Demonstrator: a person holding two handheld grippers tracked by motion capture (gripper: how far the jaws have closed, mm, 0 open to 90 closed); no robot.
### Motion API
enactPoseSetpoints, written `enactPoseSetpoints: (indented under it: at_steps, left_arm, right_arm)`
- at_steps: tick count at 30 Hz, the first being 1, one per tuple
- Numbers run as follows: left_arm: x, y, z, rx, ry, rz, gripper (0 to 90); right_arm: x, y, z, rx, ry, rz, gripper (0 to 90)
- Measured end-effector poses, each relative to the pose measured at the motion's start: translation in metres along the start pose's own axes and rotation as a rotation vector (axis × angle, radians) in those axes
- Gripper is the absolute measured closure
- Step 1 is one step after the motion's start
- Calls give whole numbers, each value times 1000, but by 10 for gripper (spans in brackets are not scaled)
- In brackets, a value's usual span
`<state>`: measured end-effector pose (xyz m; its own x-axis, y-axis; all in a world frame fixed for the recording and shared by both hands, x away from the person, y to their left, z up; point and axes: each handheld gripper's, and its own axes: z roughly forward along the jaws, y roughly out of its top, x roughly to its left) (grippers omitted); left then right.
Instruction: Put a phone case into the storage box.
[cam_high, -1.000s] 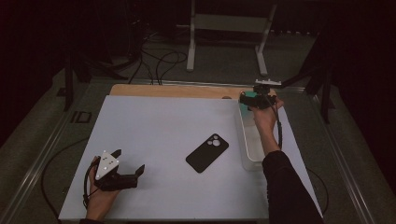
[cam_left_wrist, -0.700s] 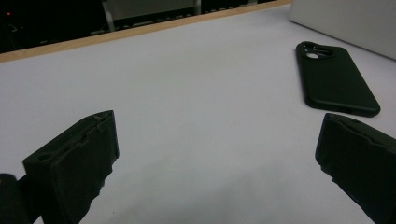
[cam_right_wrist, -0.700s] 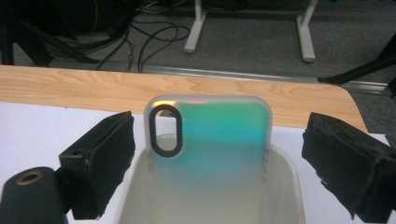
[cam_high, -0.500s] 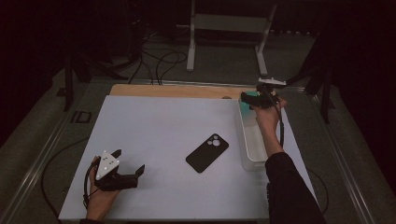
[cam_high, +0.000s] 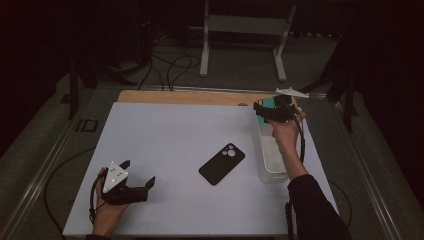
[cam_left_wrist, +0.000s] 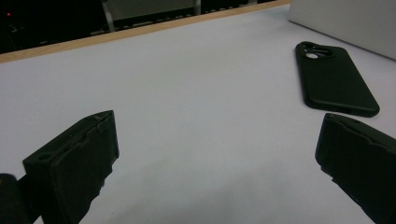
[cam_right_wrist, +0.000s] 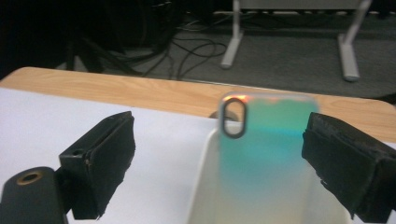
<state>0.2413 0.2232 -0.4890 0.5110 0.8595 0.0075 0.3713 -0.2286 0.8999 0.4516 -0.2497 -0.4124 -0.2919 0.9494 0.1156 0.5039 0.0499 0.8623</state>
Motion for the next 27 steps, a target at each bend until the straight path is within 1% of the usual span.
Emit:
enactPoseSetpoints:
  at_steps: [1,3,5,6,7,9,10,11,12,13,14,15,17,21,24,26,27]
  left_arm:
    - [0,0,0,0,0,0,2]
    - [0,0,0,0,-1,-2,2]
    - [0,0,0,2,-1,-1,2]
    - [0,0,0,3,-1,0,2]
    - [0,0,0,2,-2,-1,2]
    - [0,0,1,3,-2,0,2]
    - [0,0,1,4,-2,0,2]
    - [-1,0,1,5,-2,2,2]
    - [-1,0,1,6,-2,4,2]
    - [-1,0,2,9,-3,5,2]
    - [-1,0,2,9,-3,6,2]
    - [-1,-1,2,9,-4,7,2]
    - [-1,0,2,8,-3,6,2]
    - [-1,0,2,7,-3,4,2]
    - [-1,0,2,11,-3,8,2]
    - [-1,0,2,10,-3,6,2]
    - [-1,0,2,8,-4,5,2]
  right_arm:
    - [0,0,0,0,0,0,95]
    - [3,-4,-7,-11,28,-10,95]
    - [4,-5,-10,-13,35,-9,95]
    - [5,-6,-12,-18,45,-8,95]
    - [6,-9,-18,-28,66,-7,95]
    - [7,-9,-20,-30,73,-6,95]
    - [10,-12,-28,-47,96,-9,95]
    - [10,-12,-28,-47,96,-9,95]
    - [14,-15,-35,-55,122,-3,95]
    - [14,-15,-35,-55,122,-3,95]
    - [19,-20,-40,-55,144,-17,94]
    - [21,-22,-43,-59,151,-28,94]
    - [24,-25,-46,-67,156,-37,95]
    - [33,-35,-60,-80,168,-87,94]
    - [37,-43,-68,-79,184,-114,89]
    - [40,-50,-74,-78,192,-145,89]
    - [41,-54,-77,-81,198,-154,89]
